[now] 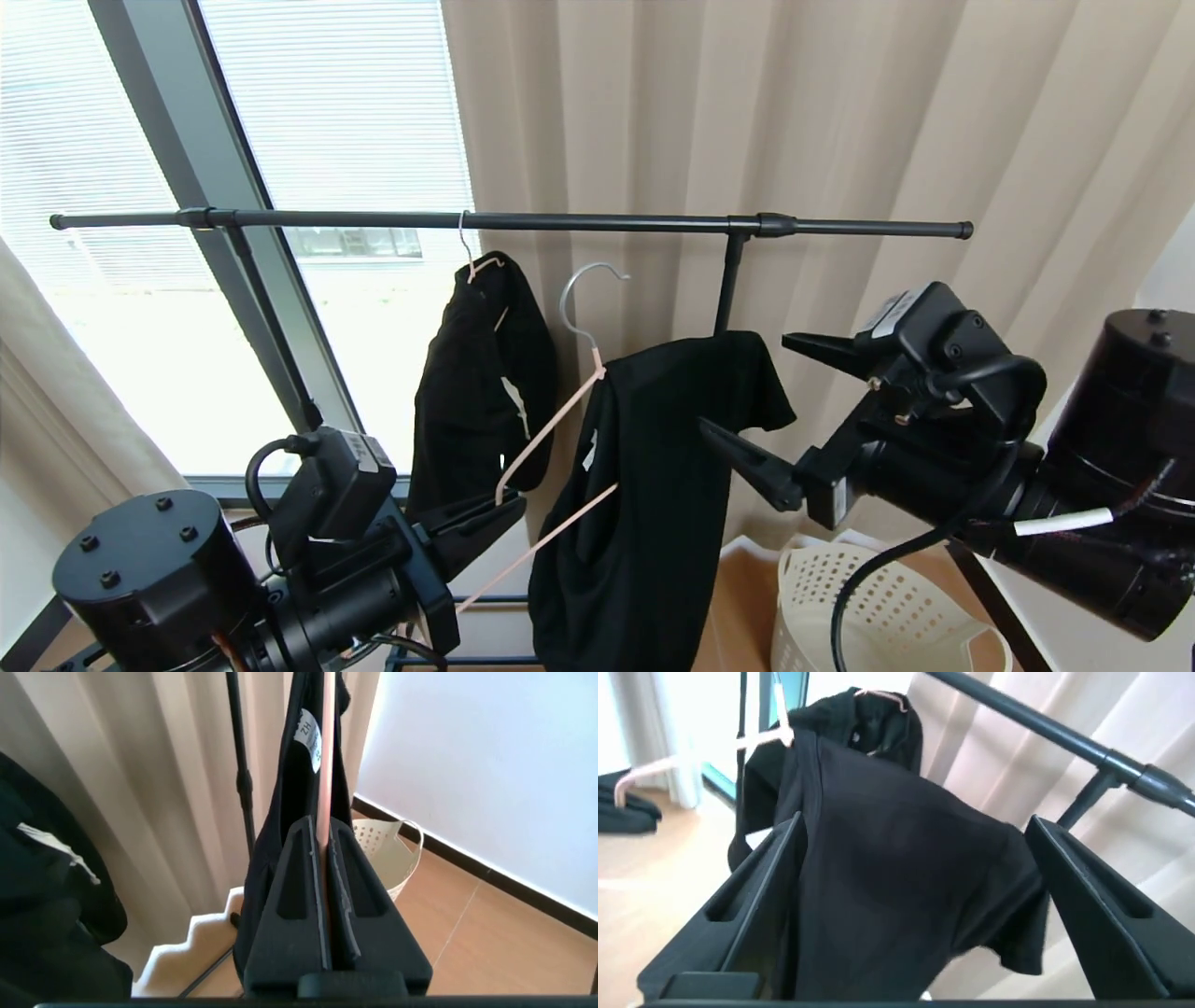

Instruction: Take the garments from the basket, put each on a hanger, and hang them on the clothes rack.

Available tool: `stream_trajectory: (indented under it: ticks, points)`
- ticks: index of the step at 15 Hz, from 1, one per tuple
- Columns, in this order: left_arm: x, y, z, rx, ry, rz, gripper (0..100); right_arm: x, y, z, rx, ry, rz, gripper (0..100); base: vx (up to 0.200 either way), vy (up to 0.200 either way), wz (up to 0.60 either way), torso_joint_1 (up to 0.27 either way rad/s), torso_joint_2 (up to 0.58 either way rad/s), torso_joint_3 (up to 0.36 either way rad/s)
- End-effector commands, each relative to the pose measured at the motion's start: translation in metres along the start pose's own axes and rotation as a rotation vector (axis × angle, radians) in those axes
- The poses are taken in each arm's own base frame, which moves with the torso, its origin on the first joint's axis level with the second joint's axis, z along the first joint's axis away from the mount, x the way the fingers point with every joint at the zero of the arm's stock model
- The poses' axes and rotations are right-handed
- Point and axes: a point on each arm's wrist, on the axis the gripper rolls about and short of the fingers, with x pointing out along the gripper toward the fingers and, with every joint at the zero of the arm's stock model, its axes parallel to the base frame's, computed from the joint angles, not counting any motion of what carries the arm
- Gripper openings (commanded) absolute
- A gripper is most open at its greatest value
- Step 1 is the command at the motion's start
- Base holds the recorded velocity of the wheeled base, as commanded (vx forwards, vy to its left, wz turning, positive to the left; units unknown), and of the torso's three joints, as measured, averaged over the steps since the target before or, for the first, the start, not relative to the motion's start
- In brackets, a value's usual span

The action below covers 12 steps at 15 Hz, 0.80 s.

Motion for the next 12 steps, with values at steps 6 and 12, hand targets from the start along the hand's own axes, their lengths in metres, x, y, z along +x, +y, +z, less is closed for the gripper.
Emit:
stream_trajectory:
  ticks: [6, 12]
  points:
    - [-0.021, 0.005, -0.004, 0.09, 0.015, -0.112, 0, -0.008, -0.095, 0.043, -0.103, 0.221, 0.415, 100, 0.0, 0.0, 0.0, 0.0, 0.0, 0.0]
    - [-0.029, -0.001, -0.012, 0.111, 0.042, -0.209, 0, 0.037, -0.105, 0.023, -0.144, 0.313, 0.823, 100, 0.0, 0.0, 0.0, 0.0, 0.0, 0.0]
